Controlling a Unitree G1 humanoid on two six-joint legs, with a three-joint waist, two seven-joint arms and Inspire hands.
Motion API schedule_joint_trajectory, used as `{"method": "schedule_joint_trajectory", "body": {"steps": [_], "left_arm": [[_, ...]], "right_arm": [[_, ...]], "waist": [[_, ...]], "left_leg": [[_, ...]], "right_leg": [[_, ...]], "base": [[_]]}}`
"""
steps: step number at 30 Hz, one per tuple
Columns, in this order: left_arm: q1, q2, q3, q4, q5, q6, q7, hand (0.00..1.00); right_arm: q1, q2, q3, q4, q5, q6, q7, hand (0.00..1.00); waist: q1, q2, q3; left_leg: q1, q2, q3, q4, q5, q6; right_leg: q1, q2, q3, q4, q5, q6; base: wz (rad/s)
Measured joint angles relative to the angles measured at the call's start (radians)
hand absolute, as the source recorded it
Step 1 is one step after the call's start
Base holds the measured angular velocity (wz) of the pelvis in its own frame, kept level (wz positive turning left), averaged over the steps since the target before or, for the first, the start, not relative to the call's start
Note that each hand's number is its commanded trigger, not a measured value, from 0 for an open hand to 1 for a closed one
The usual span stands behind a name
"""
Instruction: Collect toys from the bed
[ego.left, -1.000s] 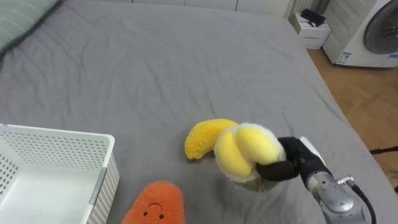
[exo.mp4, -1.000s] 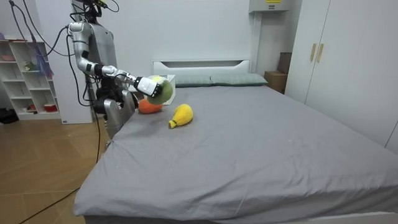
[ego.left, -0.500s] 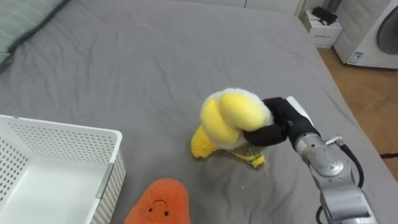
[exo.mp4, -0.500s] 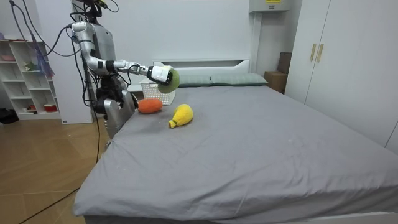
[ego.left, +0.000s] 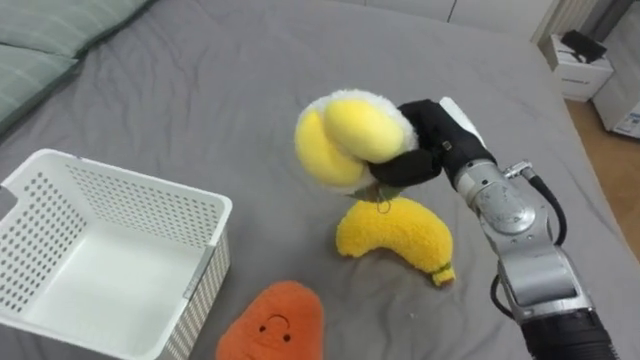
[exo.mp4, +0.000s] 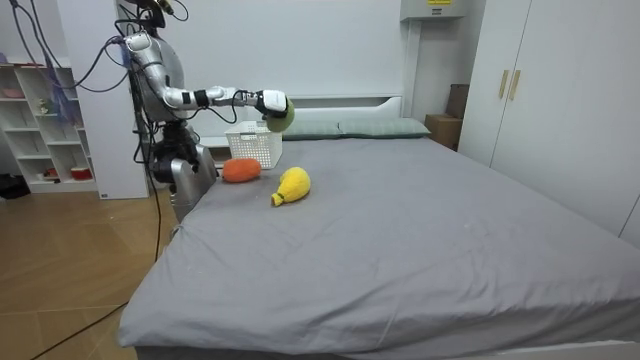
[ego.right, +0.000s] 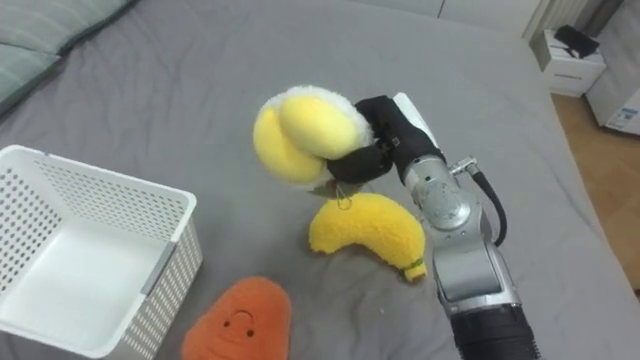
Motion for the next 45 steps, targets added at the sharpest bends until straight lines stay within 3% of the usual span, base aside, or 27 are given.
{"method": "schedule_joint_trajectory", "body": {"steps": [15,25,31,37,45], "left_arm": [[0.021,-0.004,-0.007,-0.011,0.001,-0.012,0.007,0.0],[0.01,-0.008,-0.006,-0.011,-0.001,-0.008,-0.012,0.0],[0.0,-0.007,-0.008,-0.011,-0.039,-0.007,-0.025,0.0],[0.005,-0.006,-0.006,-0.012,-0.037,-0.007,-0.029,0.0],[0.005,-0.002,-0.011,-0.028,-0.038,-0.005,-0.046,0.0]], "right_arm": [[-0.071,0.008,0.038,0.004,0.004,-0.003,-0.037,1.0],[-0.126,0.004,0.154,0.054,-0.032,-0.002,-0.036,1.0],[-0.136,0.022,0.158,0.111,-0.038,-0.002,-0.048,1.0],[-0.169,0.023,0.159,0.126,-0.062,-0.002,-0.066,1.0],[-0.204,0.024,0.203,0.211,-0.068,-0.002,-0.091,1.0]], "waist": [[0.093,-0.01,0.0044],[0.152,-0.018,0.0064],[0.185,-0.026,0.0058],[0.193,-0.041,0.0106],[0.22,-0.057,0.0086]], "left_leg": [[-0.061,-0.03,-0.099,0.031,0.007,0.008],[-0.061,-0.034,-0.119,0.034,0.008,0.01],[-0.065,-0.04,-0.147,0.045,0.012,0.014],[-0.081,-0.052,-0.172,0.05,0.017,0.019],[-0.094,-0.068,-0.205,0.05,0.026,0.024]], "right_leg": [[0.001,-0.023,-0.097,-0.014,-0.007,0.008],[0.02,-0.027,-0.126,-0.015,-0.008,0.01],[0.029,-0.038,-0.164,-0.014,-0.011,0.014],[0.033,-0.048,-0.205,-0.015,-0.014,0.019],[0.033,-0.061,-0.248,-0.015,-0.014,0.026]], "base": [[0.19],[0.07],[0.15],[0.15],[0.12]]}}
